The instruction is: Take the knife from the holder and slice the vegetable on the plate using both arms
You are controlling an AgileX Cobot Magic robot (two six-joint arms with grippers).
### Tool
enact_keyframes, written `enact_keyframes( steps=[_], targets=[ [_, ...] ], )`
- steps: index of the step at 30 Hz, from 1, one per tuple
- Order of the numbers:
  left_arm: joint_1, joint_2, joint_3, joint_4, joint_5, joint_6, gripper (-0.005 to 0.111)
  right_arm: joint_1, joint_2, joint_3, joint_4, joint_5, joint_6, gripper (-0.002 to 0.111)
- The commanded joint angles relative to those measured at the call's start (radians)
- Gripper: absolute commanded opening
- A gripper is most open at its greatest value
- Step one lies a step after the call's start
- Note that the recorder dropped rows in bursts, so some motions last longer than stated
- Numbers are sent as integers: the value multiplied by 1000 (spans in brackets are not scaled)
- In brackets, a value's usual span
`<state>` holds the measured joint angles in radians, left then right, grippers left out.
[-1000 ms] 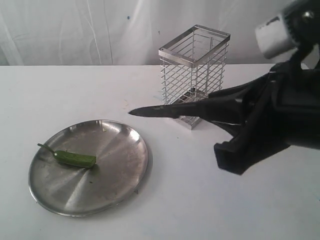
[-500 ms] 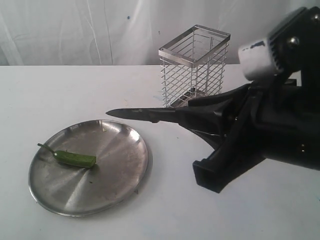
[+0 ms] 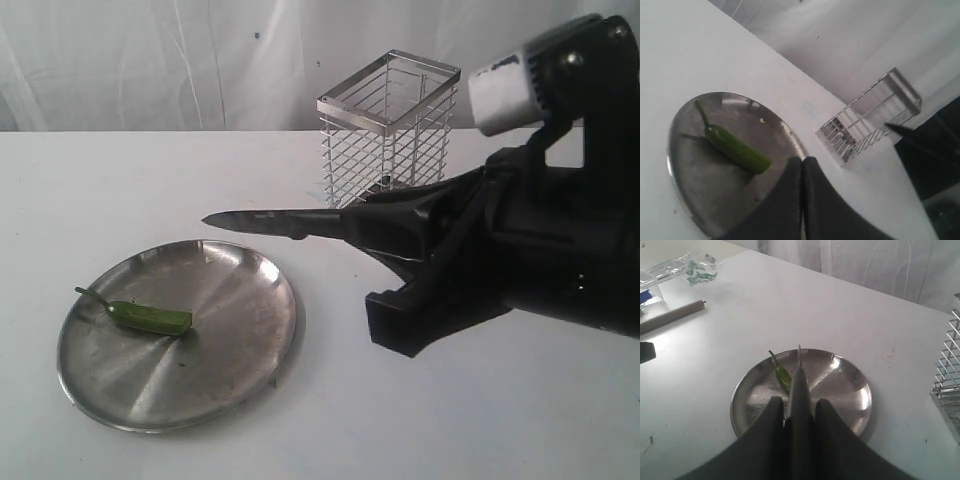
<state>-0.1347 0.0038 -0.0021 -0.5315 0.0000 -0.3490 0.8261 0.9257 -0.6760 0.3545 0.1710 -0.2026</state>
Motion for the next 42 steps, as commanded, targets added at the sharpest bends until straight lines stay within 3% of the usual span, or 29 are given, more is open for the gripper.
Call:
enact_keyframes(
  steps=[1,2,4,6,7,8,10,12,17,23,34,42],
  targets=[
    [-7,-4,-1,-52,34,-43,0,24,34,-26,12,-58,-18,0],
    [-7,-4,-14,-55,103,-43,0,37,42,-37,12,-73,-27,0],
    [-7,-4,-42,-214,223,95,0,73,62,-66,12,-98,-33,0],
    [-7,-4,-48,-620,257,509,0,106,89,-99,12,-105,-37,0],
    [-7,-4,-48,-879,288,807,0,122,104,-118,12,-107,-37,0],
    [-7,-4,-48,-1015,308,1003,0,131,113,-129,12,-112,-37,0],
    [-7,13,-48,-1204,349,1369,0,144,127,-148,10,-125,-37,0],
    [-7,54,-55,-1213,363,1546,0,153,137,-170,10,-130,-37,0],
    [-7,218,-109,-1213,355,1711,0,155,153,-217,10,-142,-37,0],
    [-7,459,-292,-1213,311,1987,13,155,172,-245,10,-157,-37,0],
    [-7,916,-477,-1213,404,2030,19,155,211,-269,10,-176,-37,0],
    [-7,985,-586,-1213,357,2030,19,155,263,-269,8,-81,-45,0]
  ],
)
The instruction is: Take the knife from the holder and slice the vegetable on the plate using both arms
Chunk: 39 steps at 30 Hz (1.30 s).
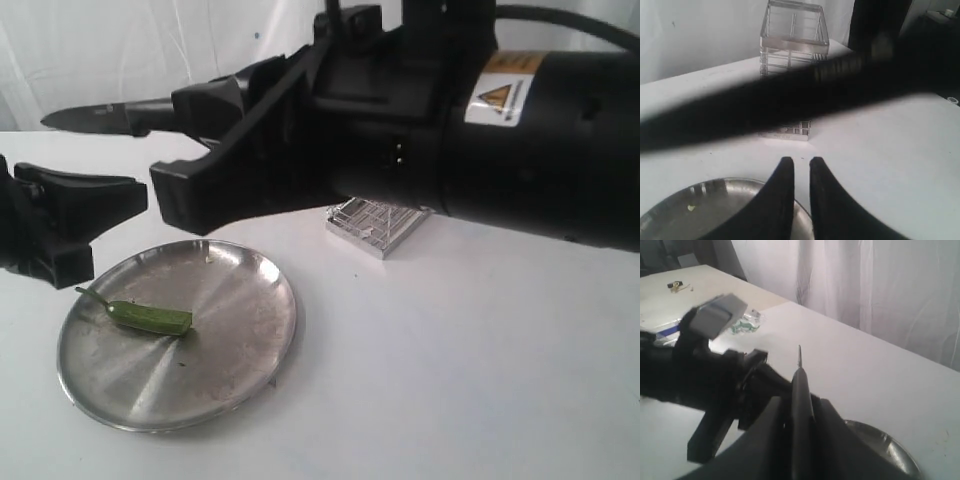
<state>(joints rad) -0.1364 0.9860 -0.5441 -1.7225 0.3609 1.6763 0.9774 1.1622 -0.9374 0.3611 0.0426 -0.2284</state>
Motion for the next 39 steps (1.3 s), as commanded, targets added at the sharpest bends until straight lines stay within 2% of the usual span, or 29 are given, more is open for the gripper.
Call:
enact_keyframes(
  steps=[1,12,19,24,29,34,37,39],
  targets=[
    [-5,3,-56,-22,-6,4,19,4,35,-8,1,60,-30,0],
    [-5,3,-62,-22,-9,3,19,4,96,-8,1,143,-53,0],
    [-5,3,-62,-22,72,3,19,4,132,-8,1,158,-57,0],
    [-5,3,-62,109,67,-2,19,1,145,-8,3,156,54,0],
    [-5,3,-62,313,62,-122,20,-17,145,10,-1,134,228,0],
    [-5,3,-62,487,65,-242,39,-65,145,66,-1,103,334,0],
    [-5,3,-62,576,66,-244,54,-108,145,106,-1,91,379,0],
    [-5,5,-62,602,66,-244,61,-133,145,124,-1,91,384,0]
  ],
)
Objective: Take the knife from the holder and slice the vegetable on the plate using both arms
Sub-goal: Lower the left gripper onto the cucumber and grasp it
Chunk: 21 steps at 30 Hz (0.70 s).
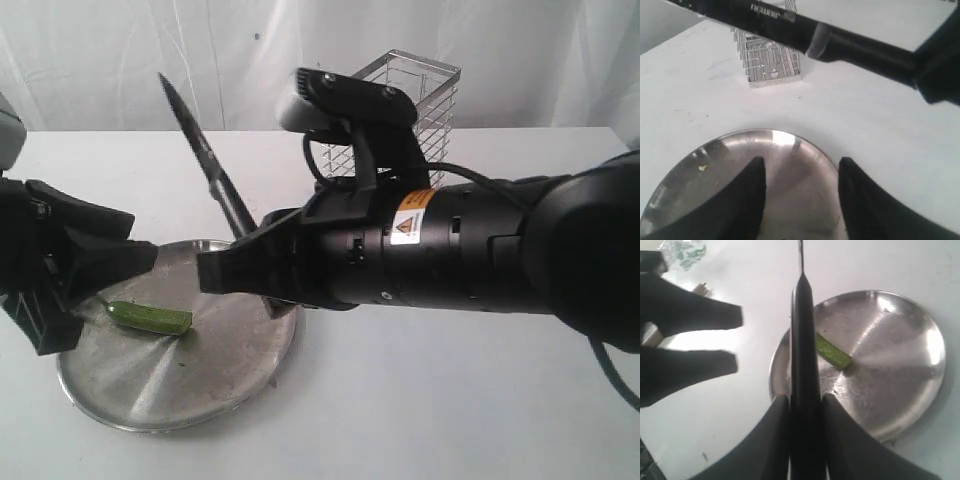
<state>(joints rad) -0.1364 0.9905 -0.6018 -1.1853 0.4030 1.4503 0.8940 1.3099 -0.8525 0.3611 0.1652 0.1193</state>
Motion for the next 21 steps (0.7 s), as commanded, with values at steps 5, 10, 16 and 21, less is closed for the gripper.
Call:
enact_keyframes(
  steps=[5,10,16,21],
  targets=[
    [-5,78,-5,99,17,22,64,-67,-2,51,-1,-28,38,0],
    [-38,188,-5,127,-44,188,64,-67,-2,51,-12,-22,42,0],
    [-58,241,-5,298,-159,256,64,-67,-2,51,-21,-6,40,0],
    [-58,261,-5,369,-216,247,64,-67,-2,51,-17,-10,13,0]
  ],
)
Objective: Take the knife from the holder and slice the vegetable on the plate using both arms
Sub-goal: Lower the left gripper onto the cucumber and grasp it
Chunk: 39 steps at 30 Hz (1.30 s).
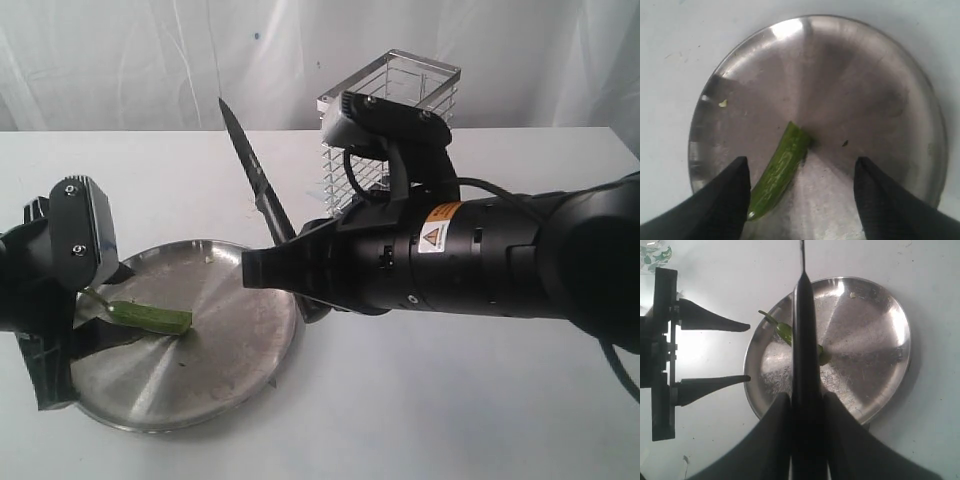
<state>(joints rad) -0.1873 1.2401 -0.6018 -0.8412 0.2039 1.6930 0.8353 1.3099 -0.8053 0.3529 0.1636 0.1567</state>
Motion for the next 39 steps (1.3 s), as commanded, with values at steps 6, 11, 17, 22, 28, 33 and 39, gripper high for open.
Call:
enact_keyframes(
  steps=[6,11,17,22,28,33,39],
  targets=[
    [-7,4,-5,-3,12,-144,64,-8,-2,4,-11,-12,-25,0],
    [-7,-66,-5,-35,199,-439,56,-8,-2,4,-13,-12,-45,0],
    [-7,-108,-122,97,707,-732,48,-8,-2,4,-13,-12,-57,0],
    [-14,-116,-357,278,1017,-1044,59,-8,-2,4,-13,-13,-69,0],
    [-16,-159,-618,514,1017,-1010,64,-8,-2,4,-13,-11,-75,0],
    [-16,-51,-663,813,886,-1072,64,-8,-2,4,-9,-25,-75,0],
    [-24,197,-614,825,842,-973,64,-8,-2,4,-9,-12,-75,0]
  ],
)
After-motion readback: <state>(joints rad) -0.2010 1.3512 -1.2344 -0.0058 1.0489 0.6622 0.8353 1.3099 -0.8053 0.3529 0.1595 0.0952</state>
